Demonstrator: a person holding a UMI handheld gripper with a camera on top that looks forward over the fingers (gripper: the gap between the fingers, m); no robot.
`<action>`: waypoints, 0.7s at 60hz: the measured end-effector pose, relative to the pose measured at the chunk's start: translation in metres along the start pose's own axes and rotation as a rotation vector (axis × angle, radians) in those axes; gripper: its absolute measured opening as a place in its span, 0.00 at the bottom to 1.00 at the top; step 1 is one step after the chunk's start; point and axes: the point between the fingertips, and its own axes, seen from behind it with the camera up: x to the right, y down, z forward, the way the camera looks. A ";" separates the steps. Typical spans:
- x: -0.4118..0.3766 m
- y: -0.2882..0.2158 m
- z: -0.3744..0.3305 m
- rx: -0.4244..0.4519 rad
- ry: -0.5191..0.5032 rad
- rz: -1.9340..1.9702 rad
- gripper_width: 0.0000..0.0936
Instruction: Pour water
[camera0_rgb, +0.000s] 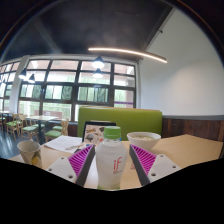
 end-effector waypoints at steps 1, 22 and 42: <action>-0.002 0.001 0.003 -0.001 -0.002 0.000 0.79; 0.000 0.009 0.015 -0.010 0.031 0.034 0.37; -0.125 -0.081 -0.005 0.079 -0.029 -0.937 0.36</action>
